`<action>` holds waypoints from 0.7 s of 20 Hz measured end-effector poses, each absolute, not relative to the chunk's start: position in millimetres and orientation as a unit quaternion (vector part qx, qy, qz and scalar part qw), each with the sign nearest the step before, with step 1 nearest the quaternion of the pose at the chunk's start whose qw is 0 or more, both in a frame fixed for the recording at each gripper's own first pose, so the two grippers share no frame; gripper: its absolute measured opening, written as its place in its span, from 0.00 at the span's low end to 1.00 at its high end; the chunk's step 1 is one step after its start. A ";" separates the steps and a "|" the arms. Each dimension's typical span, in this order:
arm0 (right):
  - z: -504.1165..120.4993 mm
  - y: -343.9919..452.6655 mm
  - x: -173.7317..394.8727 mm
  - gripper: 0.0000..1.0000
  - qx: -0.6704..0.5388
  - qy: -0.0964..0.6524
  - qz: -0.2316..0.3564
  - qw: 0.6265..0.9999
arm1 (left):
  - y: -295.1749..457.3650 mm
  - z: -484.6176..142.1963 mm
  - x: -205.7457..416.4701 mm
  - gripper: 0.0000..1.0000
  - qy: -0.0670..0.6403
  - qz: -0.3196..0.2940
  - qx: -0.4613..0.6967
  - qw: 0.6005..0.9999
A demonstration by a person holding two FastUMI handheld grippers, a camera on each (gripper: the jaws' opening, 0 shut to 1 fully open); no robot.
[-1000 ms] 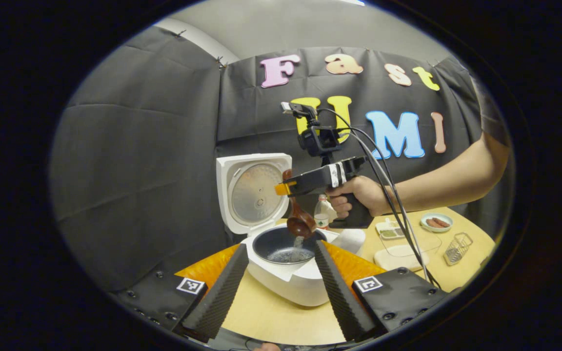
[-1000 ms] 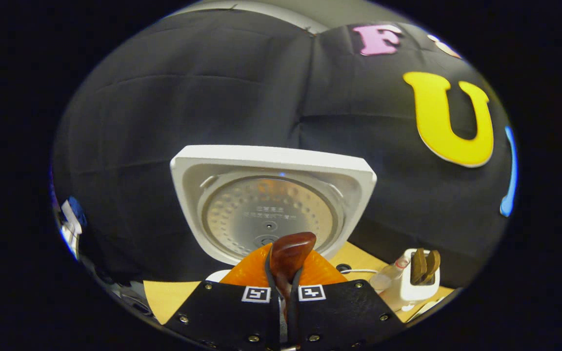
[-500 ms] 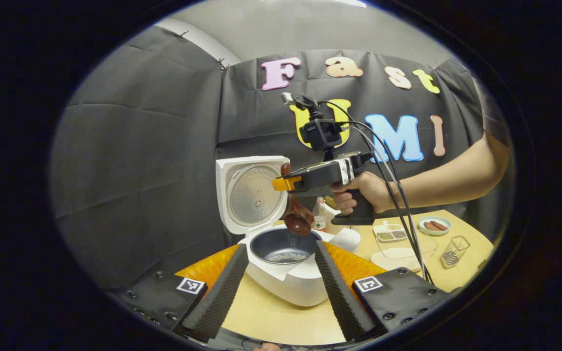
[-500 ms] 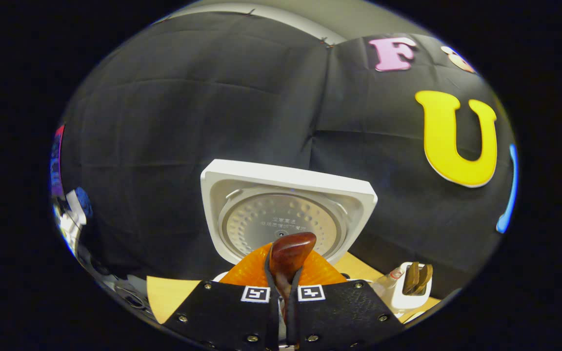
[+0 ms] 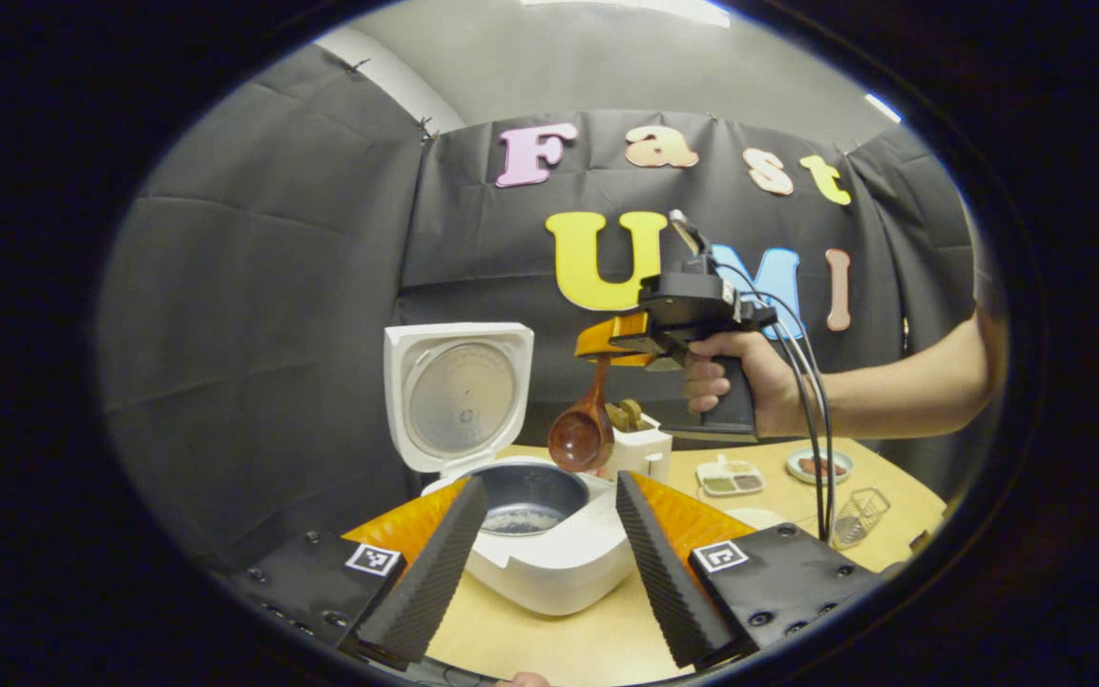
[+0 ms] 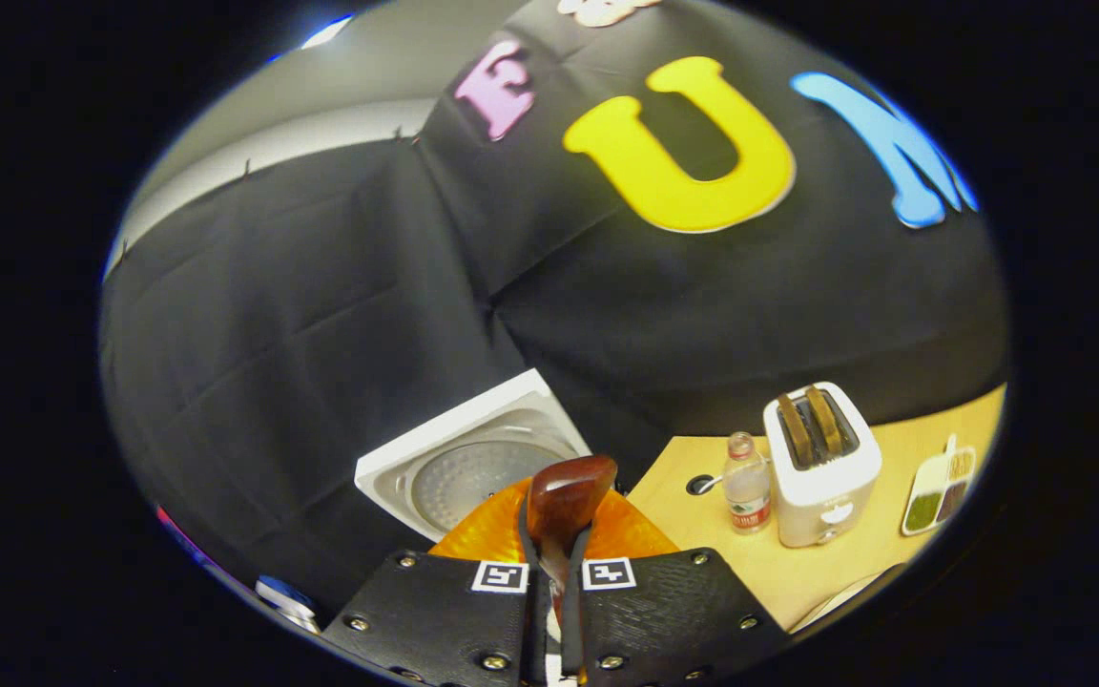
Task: Close the left gripper, press the button to open the rice cooker; take a wooden spoon from the chopstick holder with the right hand, scoop a spoonful of rice and pour it into the rice cooker, then put the wooden spoon back into the chopstick holder.
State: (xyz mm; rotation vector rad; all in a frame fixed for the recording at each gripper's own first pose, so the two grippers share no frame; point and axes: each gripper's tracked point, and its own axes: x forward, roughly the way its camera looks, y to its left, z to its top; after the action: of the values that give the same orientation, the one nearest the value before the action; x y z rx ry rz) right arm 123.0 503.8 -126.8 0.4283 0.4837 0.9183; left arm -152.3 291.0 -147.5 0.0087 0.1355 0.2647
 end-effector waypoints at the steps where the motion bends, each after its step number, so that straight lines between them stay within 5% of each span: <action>1: -123.0 484.8 125.7 0.06 0.219 0.229 0.423 0.849 | 284.3 -144.6 -148.7 0.95 0.064 0.124 0.006 0.990; 14: -112.2 249.5 127.5 0.06 0.248 0.194 0.290 0.904 | 202.3 -137.3 -92.7 0.98 0.071 0.036 0.029 0.996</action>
State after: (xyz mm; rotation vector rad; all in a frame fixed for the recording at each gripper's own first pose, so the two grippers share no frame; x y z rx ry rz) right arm 127.5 249.5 -112.2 0.5135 0.4012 0.5989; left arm -92.7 202.3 -137.3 0.0583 0.1431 0.0712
